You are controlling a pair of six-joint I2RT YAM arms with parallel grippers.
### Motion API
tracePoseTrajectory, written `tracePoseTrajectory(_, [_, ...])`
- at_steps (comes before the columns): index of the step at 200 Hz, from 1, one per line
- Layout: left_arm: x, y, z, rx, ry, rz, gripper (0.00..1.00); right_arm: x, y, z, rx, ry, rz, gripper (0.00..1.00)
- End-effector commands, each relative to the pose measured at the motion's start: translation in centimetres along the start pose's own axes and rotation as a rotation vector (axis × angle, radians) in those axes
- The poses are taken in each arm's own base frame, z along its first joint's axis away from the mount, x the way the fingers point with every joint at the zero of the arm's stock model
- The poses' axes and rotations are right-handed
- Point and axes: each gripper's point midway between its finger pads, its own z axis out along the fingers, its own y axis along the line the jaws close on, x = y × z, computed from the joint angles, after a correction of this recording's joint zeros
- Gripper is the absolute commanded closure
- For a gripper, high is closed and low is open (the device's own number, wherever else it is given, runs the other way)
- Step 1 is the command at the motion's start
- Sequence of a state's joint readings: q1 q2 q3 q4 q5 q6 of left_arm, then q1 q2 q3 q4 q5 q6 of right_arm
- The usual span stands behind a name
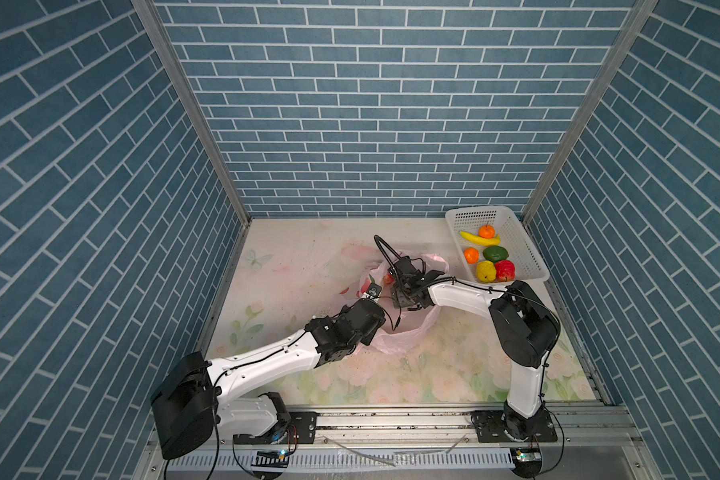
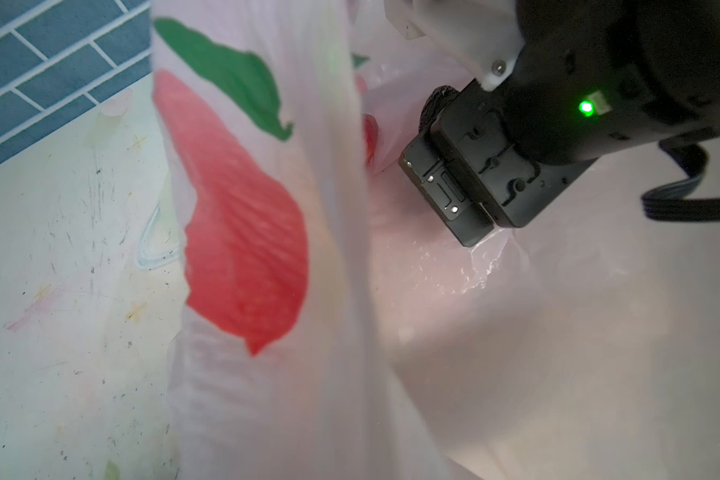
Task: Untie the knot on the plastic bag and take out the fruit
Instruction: 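Lower the right gripper to the black fruit and close on it, then lift the black fruit out of the bag and carry it to the basket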
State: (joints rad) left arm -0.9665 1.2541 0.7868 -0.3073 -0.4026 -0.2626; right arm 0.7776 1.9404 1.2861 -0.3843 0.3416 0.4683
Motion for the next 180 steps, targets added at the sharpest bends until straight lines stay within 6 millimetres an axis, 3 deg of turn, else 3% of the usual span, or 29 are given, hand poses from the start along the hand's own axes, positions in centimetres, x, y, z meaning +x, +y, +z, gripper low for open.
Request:
tracePoseTrajectory(1, [-0.7, -0.1, -0.6, 0.006, -0.024, 0.003, 1.0, -2.5, 0.9, 0.2, -0.04, -0.049, 0.065, 0.11])
tracePoseTrajectory(35, [-0.4, 0.0, -0.6, 0.004, -0.023, -0.003, 1.0, -3.0, 1.2, 0.8, -0.053, -0.067, 0.069, 0.18])
tracePoseTrajectory(82, [-0.2, 0.0, -0.4, 0.003, -0.02, -0.004, 1.0, -3.2, 1.5, -0.2, -0.089, -0.099, 0.077, 0.46])
tracePoseTrajectory(180, [-0.2, -0.1, 0.0, -0.007, -0.021, -0.002, 1.0, -3.2, 3.8, -6.7, -0.343, -0.14, 0.1, 0.51])
